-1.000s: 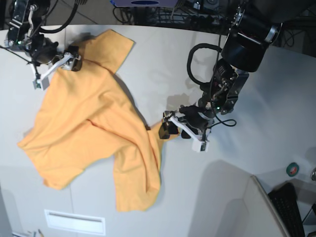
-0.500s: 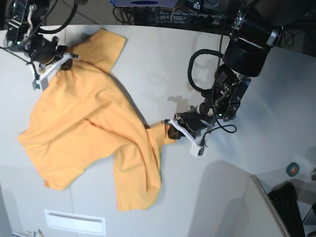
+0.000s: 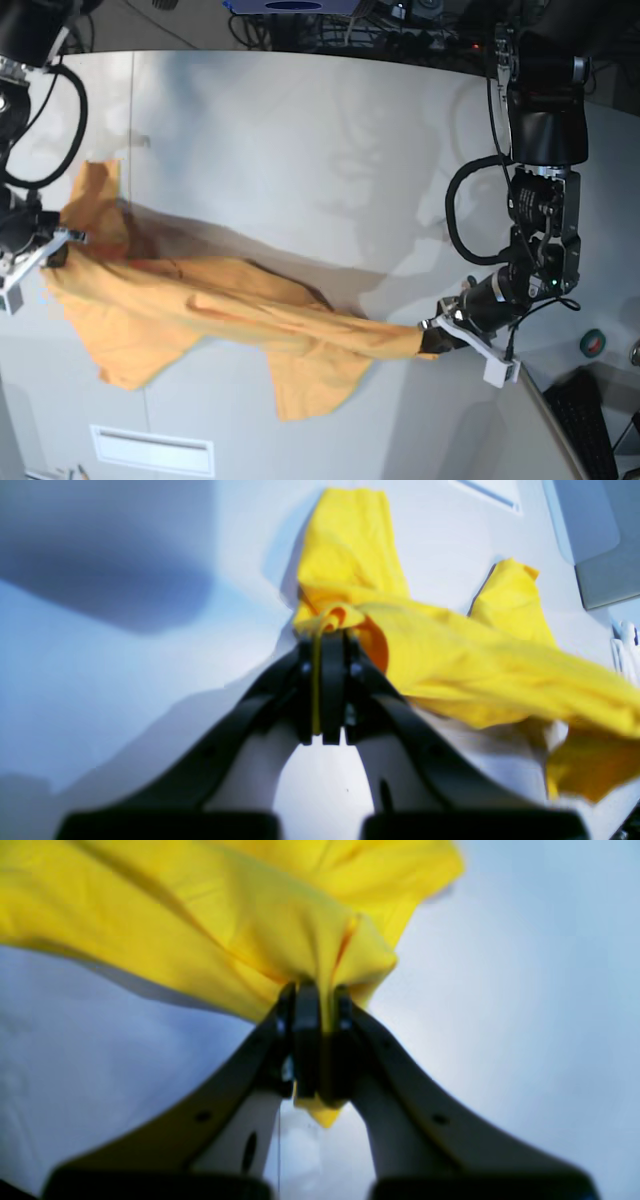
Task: Layout the t-shirt on the table in an organized manner, then fold the t-shirt properly
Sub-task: 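Lift and stretch the shirt between both grippers, then lay it flat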
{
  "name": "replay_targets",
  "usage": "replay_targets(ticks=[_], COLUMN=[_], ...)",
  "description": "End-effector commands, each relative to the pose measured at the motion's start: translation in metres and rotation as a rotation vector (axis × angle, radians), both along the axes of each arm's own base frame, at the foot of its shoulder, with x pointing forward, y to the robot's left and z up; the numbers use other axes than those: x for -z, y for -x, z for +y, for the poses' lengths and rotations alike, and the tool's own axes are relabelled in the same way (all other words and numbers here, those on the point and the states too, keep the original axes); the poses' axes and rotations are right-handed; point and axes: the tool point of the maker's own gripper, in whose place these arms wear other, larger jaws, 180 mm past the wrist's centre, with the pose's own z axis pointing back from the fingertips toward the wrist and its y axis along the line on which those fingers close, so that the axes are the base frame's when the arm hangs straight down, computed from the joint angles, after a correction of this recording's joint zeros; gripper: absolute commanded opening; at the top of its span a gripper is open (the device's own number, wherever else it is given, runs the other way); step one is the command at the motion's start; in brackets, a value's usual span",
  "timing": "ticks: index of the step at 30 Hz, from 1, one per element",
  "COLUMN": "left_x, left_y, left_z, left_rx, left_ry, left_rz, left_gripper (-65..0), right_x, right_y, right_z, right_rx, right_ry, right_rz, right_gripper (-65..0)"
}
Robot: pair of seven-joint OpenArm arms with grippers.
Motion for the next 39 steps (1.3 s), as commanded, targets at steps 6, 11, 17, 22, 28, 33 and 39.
replay_targets(ticks=[6,11,17,22,28,33,39], left_x=[0.013,0.024,0.021,0.023,0.028,0.047,0.051], left_y=[-0.001,0.004,0.007,0.012,0.015,0.037,0.051], left_z=[0.024,0.025,0.025,0.029,0.012,0.011,0.01], left_rx=[-0.053,-0.057,-0.053,-0.049,-0.036,-0.051,-0.058], left_ry=[-0.008,-0.006,-0.014,-0.029,0.002,0.005,0.001], left_rz=[0.041,0.074,0.059,0.066,0.072,0.087,0.071], left_gripper=[-65.0,-65.0,-65.0,-65.0,-65.0,-65.0,-65.0], right_x=[0.002,0.024,0.009,-0.011,0.054,0.076,0.051], right_y=[-0.057,-0.064,-0.02,0.007,-0.004,-0.004,0.001], right_z=[-0.035,-0.039,-0.03,-0.017,-0.031,-0.056,-0.065], right_rx=[0.116,0.151,0.078,0.04,0.073,0.13,0.089], right_ry=[-0.083,-0.146,-0.078,-0.063,-0.079,-0.077,0.011], right_rz=[0.048,0.11,0.224,0.215,0.323,0.316,0.215], right_gripper=[-65.0,-65.0,-65.0,-65.0,-65.0,-52.7,-24.0])
